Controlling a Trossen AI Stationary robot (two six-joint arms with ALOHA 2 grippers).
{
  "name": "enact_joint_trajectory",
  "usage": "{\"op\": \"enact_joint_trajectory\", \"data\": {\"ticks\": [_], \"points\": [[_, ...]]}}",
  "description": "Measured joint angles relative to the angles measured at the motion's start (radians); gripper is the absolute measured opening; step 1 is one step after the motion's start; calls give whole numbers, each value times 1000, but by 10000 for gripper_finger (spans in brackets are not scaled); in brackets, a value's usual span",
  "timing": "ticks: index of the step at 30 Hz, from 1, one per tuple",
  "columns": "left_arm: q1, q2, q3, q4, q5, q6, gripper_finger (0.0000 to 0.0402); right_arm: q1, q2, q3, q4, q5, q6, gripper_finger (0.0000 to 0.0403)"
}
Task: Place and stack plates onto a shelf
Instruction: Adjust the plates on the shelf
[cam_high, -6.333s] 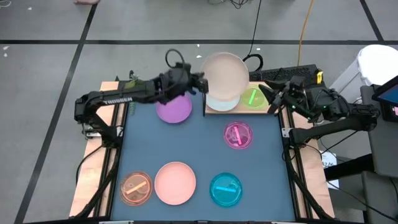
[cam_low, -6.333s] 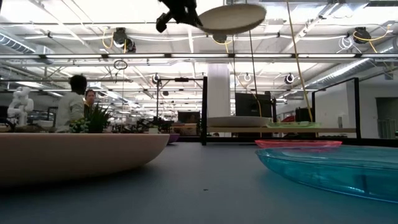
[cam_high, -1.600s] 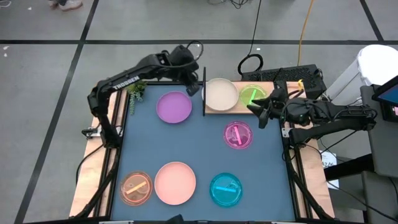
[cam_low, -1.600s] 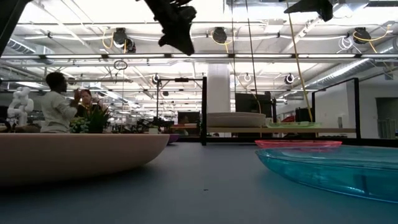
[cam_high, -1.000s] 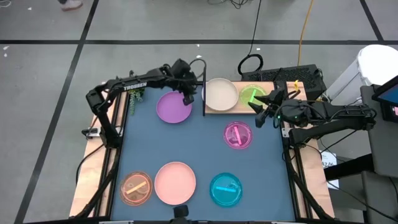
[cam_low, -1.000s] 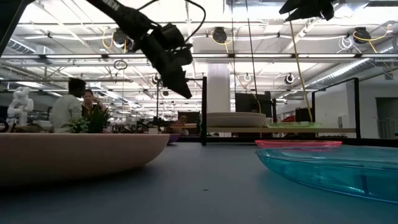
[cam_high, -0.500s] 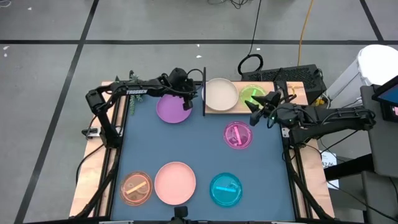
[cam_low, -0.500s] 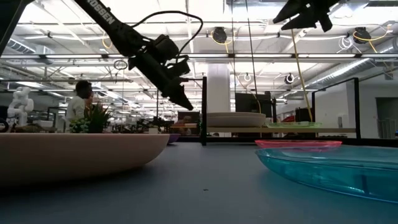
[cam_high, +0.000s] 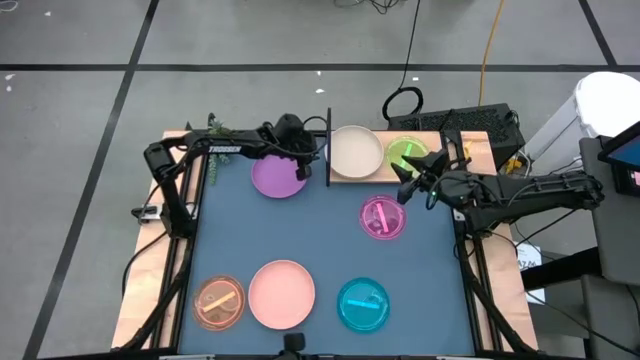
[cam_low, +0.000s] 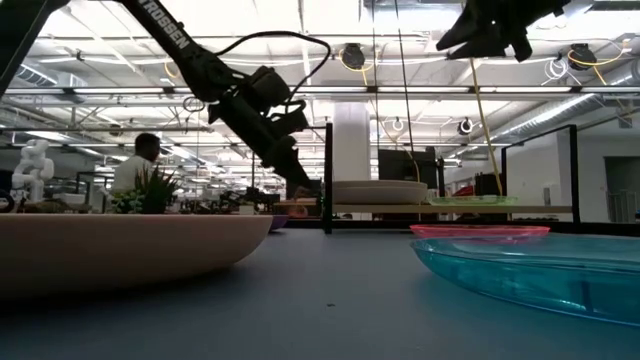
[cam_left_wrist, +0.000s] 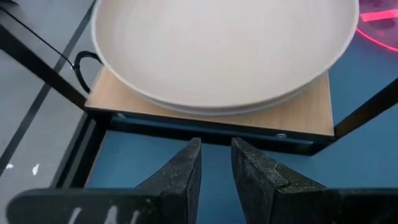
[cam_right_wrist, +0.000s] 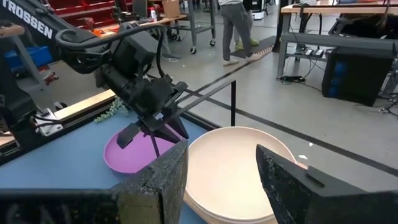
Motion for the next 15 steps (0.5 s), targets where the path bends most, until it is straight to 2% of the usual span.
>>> {"op": "enact_joint_trajectory", "data": {"ticks": [15], "points": [[-5, 44, 0, 52, -1, 4, 92, 1, 0, -3, 0, -51, -27, 171]]}}
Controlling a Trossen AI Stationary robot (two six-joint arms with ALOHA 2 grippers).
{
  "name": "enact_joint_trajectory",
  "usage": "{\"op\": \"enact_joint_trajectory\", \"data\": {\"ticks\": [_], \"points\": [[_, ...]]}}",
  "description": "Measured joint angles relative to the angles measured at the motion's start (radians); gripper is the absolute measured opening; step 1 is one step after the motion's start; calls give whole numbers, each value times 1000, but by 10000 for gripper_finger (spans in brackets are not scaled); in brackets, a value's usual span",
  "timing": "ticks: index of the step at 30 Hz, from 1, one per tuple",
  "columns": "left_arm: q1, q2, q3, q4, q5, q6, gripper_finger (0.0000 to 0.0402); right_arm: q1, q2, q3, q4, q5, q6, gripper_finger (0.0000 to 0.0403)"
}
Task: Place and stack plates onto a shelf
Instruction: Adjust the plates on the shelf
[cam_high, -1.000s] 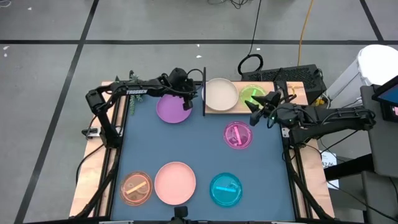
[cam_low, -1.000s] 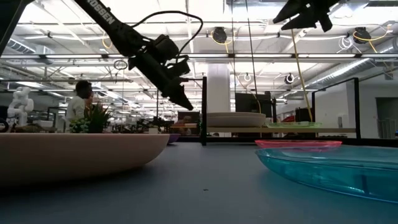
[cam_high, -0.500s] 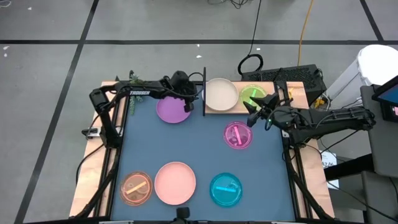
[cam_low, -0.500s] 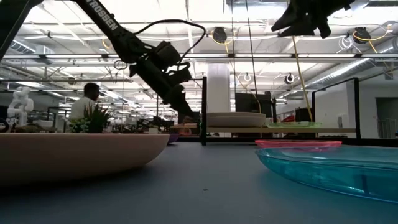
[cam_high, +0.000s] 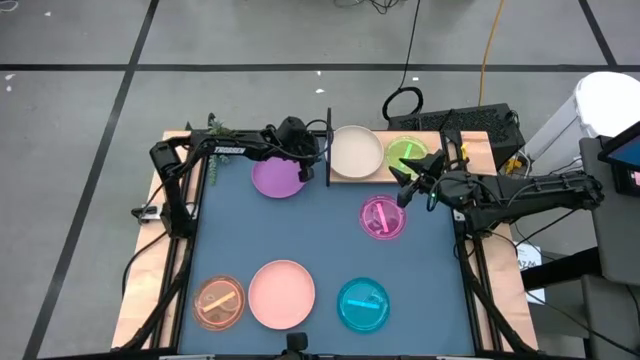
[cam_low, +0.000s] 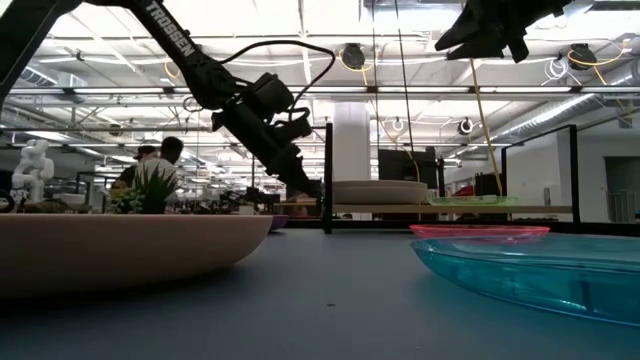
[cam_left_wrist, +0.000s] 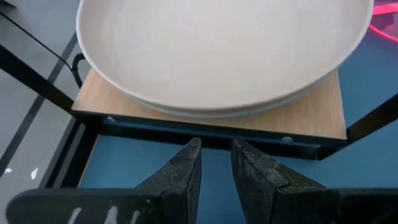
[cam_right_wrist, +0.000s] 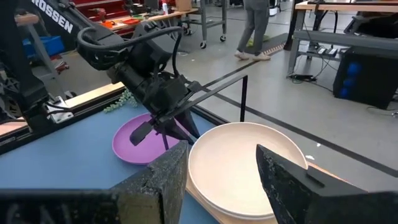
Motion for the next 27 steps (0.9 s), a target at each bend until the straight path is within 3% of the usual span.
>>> {"op": "enact_joint_trajectory", "data": {"ticks": [16, 21, 27], "points": [[-13, 22, 1, 110, 4, -29, 92, 0, 0, 0, 0, 0, 0, 171], [-13, 15, 1, 54, -24, -38, 92, 0, 0, 0, 20, 0, 2, 171], [-10, -98, 5, -68, -43, -81, 92, -21, 8, 27, 68, 2, -6, 161]]}}
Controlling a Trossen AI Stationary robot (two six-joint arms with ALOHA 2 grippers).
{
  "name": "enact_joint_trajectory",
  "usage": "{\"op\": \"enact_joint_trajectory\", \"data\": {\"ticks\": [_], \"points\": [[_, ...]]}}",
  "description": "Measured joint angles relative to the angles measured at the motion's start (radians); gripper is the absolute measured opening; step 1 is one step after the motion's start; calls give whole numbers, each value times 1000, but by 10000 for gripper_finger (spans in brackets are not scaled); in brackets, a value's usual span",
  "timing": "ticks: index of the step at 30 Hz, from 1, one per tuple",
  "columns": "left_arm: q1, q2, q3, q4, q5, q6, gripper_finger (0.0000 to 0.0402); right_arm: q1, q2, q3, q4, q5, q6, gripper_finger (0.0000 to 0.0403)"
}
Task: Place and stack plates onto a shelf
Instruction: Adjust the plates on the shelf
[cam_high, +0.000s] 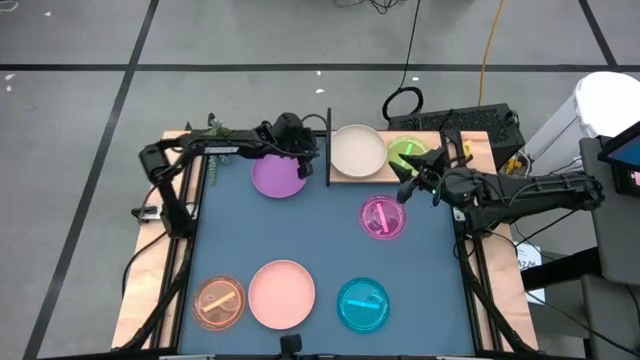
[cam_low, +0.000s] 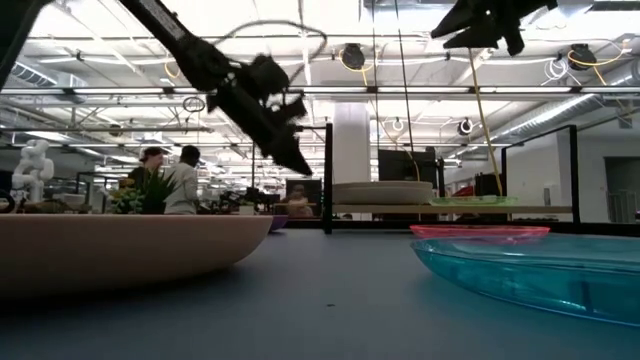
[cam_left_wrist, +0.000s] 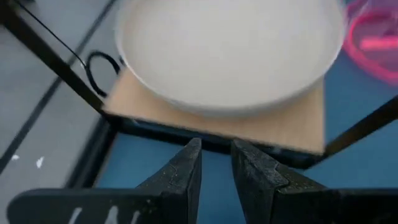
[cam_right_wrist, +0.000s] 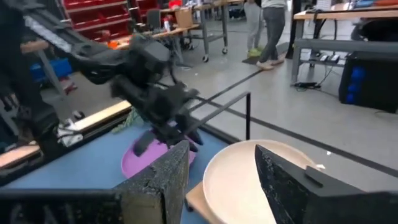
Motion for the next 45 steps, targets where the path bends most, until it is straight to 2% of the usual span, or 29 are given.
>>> {"op": "enact_joint_trajectory", "data": {"ticks": [6, 13, 16, 20, 22, 29, 33, 40, 45], "points": [[-15, -137, 2, -91, 0, -96, 92, -74, 54, 51, -3, -6, -53, 104], [-58, -250, 2, -141, 0, -216, 92, -194, 199, 178, -24, -180, -149, 7], [-79, -284, 1, -158, -2, -280, 82, -247, 261, 229, -74, -187, -150, 9], [-108, -317, 1, -175, -10, -382, 24, -321, 326, 256, -141, -188, -148, 2], [-125, -326, 1, -170, -10, -435, 8, -364, 357, 257, -175, -226, -133, 2], [-175, -337, 0, -176, -12, -674, 5, -547, 431, 256, -333, -474, 160, 0], [-212, -364, 2, -174, -18, -720, 5, -650, 443, 256, -397, -611, 279, 0], [-236, -372, 1, -173, -42, -728, 4, -757, 465, 256, -512, -633, 257, 0], [-236, -370, 1, -177, -42, -728, 4, -811, 538, 256, -573, -708, 224, 0]]}}
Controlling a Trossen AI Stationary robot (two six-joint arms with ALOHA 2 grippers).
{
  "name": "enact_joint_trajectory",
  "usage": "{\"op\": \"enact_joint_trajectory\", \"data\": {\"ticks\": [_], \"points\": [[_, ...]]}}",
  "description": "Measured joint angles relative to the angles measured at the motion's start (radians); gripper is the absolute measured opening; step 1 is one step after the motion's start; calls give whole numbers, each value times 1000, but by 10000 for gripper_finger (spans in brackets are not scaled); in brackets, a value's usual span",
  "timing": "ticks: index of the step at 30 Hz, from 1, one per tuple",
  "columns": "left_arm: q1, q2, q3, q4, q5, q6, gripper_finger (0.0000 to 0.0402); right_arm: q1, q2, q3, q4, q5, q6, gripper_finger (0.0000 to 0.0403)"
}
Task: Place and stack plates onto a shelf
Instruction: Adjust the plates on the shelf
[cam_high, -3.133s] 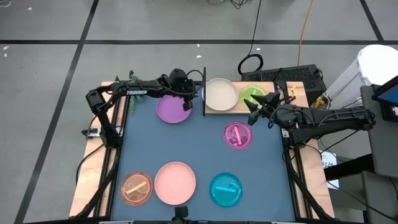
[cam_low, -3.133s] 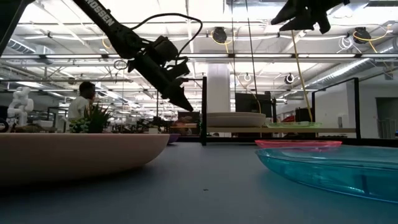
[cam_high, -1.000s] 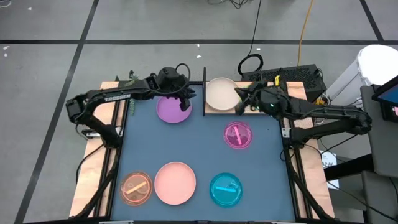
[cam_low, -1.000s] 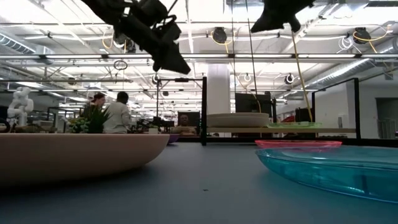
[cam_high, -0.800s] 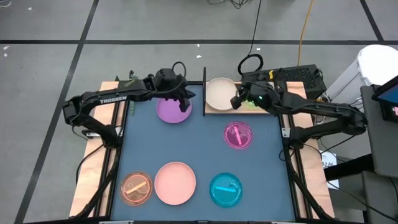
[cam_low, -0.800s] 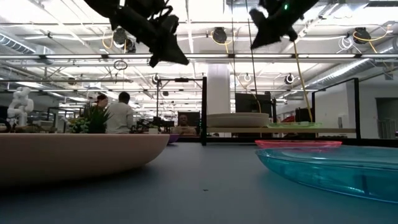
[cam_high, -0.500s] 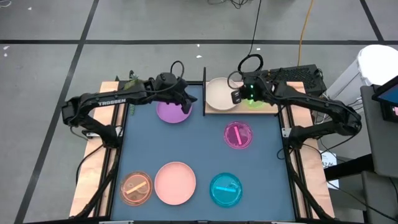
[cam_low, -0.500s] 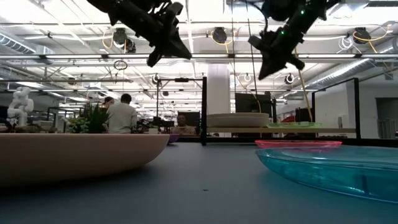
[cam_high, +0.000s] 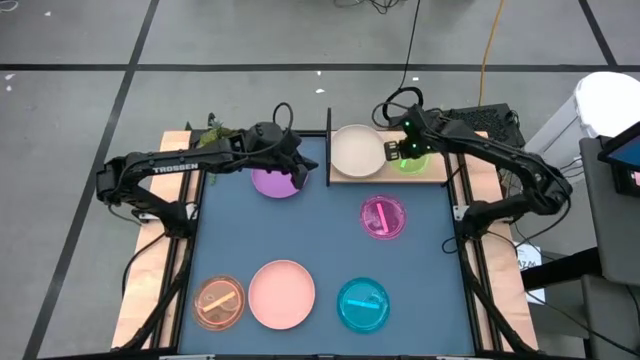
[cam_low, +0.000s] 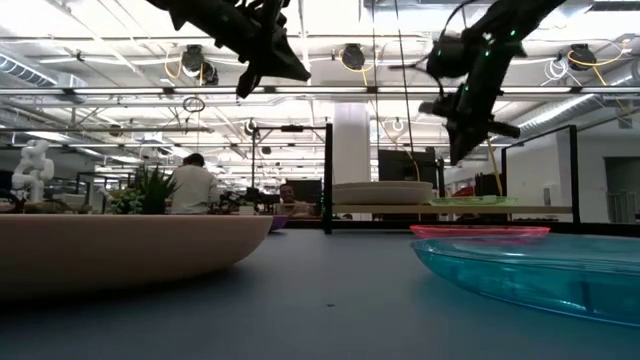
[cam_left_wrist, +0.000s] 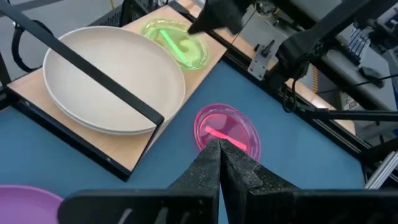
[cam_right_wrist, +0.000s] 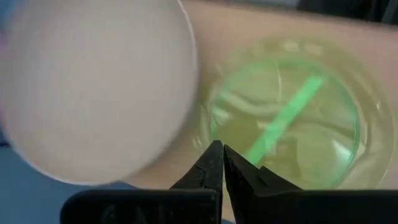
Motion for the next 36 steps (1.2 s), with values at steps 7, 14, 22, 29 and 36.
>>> {"op": "enact_joint_trajectory", "data": {"ticks": [7, 14, 22, 29, 36], "points": [[1, 0, 0, 1, 4, 1, 4, -30, 132, 0, -8, -2, -43, 0], [-6, 0, 0, 0, 41, -24, 4, -51, 192, 0, -11, -2, -68, 0], [-20, 0, 0, 1, 42, -30, 4, -75, 192, 0, -13, 5, -82, 0], [-19, 0, 0, 1, 42, -22, 4, -80, 192, 0, -16, 56, -110, 0], [-19, 1, 0, 1, 42, -15, 4, -81, 191, -54, 28, 53, -113, 0]]}}
